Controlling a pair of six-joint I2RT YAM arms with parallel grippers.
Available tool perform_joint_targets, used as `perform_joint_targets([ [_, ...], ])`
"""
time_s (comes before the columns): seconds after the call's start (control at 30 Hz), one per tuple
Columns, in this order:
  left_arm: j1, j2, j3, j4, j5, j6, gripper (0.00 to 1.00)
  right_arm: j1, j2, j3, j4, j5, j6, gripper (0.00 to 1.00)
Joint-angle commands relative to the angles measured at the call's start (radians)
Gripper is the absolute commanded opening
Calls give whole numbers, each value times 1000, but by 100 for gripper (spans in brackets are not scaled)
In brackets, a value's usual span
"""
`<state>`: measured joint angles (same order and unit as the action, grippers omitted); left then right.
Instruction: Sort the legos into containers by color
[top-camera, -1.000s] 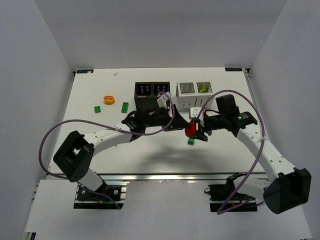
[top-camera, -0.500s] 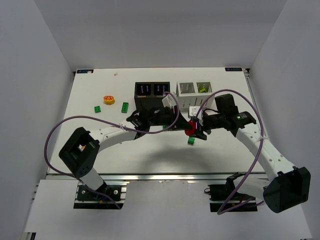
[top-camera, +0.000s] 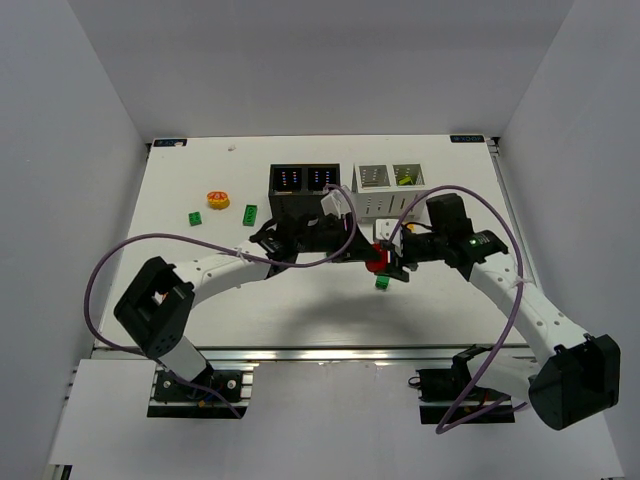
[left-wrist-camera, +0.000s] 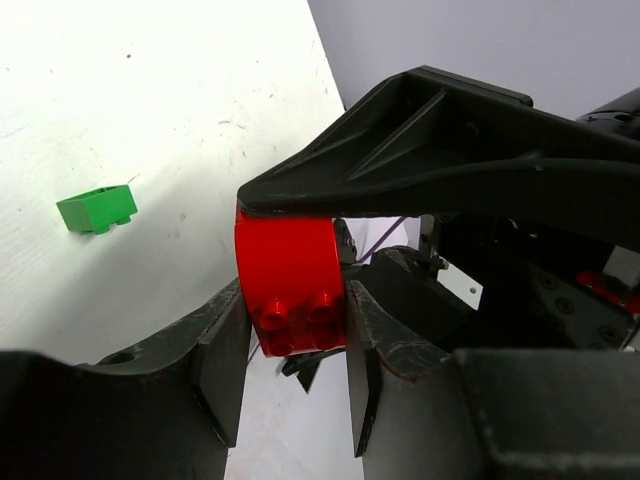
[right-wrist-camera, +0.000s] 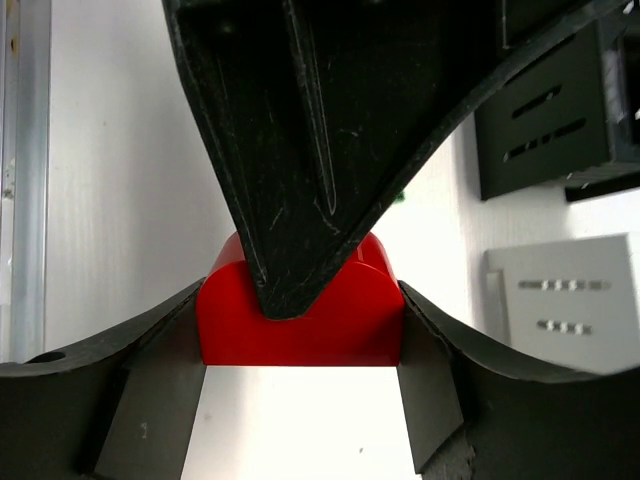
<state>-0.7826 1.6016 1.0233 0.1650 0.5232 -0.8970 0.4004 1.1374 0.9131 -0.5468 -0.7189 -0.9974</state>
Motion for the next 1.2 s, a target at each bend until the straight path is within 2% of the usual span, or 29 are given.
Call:
perform_joint_targets([
  [0.0,74,-120,-28,-50,-28,58,6,-40,-25,-22,-39,99,17,11],
  [0.53,177,-242,-84,-107,-26,78,5,-48,-7,-22,-27,116,16,10],
  [0.63,193,-270,-104,-130,-44,84,5,-51,1,12,10,105,92,8],
  [0.67,198,-278,-106,-139,-54,90,5,-52,13,24,59,108,130,3],
  [0.7,201,-295,-111,-150,-64,95,5,-54,21,52,89,116,223,2],
  [0.87,220,-351,-123,-223,-130,124,6,-52,122,156,258,157,442,4],
  [1.03,221,-420,-167,-239,-169,118,6,-54,246,269,389,339,668,4],
  [1.07,221,-431,-176,-236,-179,109,6,-55,286,282,407,360,687,0],
  [1.17,221,-473,-216,-220,-201,87,7,-55,357,328,462,412,750,1],
])
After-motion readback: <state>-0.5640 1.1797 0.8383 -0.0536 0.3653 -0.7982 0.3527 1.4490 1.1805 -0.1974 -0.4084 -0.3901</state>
